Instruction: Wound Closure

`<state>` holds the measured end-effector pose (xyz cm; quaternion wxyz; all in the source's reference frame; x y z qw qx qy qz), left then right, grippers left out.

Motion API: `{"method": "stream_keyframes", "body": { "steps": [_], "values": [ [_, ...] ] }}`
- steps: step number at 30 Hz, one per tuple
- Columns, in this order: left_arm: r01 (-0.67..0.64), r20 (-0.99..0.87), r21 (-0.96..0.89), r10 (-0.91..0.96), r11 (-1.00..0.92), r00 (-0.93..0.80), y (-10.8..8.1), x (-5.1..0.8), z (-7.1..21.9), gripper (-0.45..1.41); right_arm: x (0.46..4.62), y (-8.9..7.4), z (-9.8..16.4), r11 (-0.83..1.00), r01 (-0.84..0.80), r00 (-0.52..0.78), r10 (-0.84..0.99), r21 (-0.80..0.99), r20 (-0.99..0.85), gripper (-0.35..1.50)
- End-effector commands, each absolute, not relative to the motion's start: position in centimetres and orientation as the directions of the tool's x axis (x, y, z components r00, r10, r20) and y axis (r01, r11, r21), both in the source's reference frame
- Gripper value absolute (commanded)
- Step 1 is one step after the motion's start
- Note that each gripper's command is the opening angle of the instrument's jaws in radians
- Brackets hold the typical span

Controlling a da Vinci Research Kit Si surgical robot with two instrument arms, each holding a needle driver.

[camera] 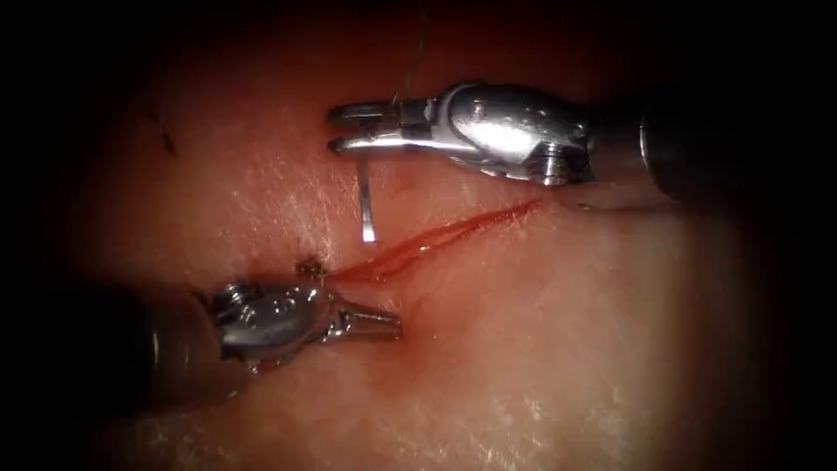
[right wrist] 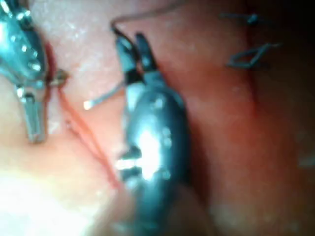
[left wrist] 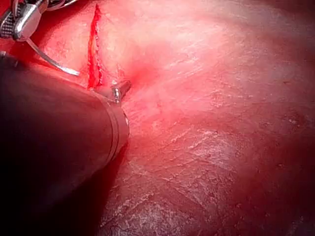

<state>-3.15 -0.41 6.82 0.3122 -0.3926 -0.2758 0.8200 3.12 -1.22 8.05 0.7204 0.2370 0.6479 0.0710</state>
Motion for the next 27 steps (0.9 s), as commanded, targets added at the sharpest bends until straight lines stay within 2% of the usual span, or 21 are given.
{"method": "stream_keyframes", "body": {
  "steps": [1, 2, 9, 18, 27],
  "values": [
    [-0.294, -0.471, -0.699, 0.729, -0.652, -0.497, -0.45, -3.21, 6.89, -0.08, 3.2, -1.28, 8.1, 0.876, 0.207, 0.148, 0.413, 0.436, -0.899, -0.35],
    [-0.294, -0.471, -0.699, 0.729, -0.652, -0.497, -0.45, -3.21, 6.89, -0.08, 3.21, -1.32, 8.13, 0.834, 0.187, 0.151, 0.498, 0.519, -0.854, -0.35],
    [-0.295, -0.47, -0.698, 0.728, -0.653, -0.499, -0.45, -3.21, 6.89, -0.1, 3.24, -1.48, 8.19, 0.71, 0.16, 0.16, 0.667, 0.686, -0.728, -0.35],
    [-0.294, -0.47, -0.698, 0.727, -0.653, -0.5, -0.45, -3.2, 6.89, -0.1, 3.25, -1.65, 8.2, 0.64, 0.17, 0.188, 0.725, 0.749, -0.662, -0.35],
    [-0.29, -0.469, -0.698, 0.724, -0.655, -0.507, -0.43, -3.15, 6.91, -0.08, 3.08, -1.95, 8.05, 0.47, 0.162, 0.238, 0.835, 0.868, -0.497, -0.35]
  ]
}}
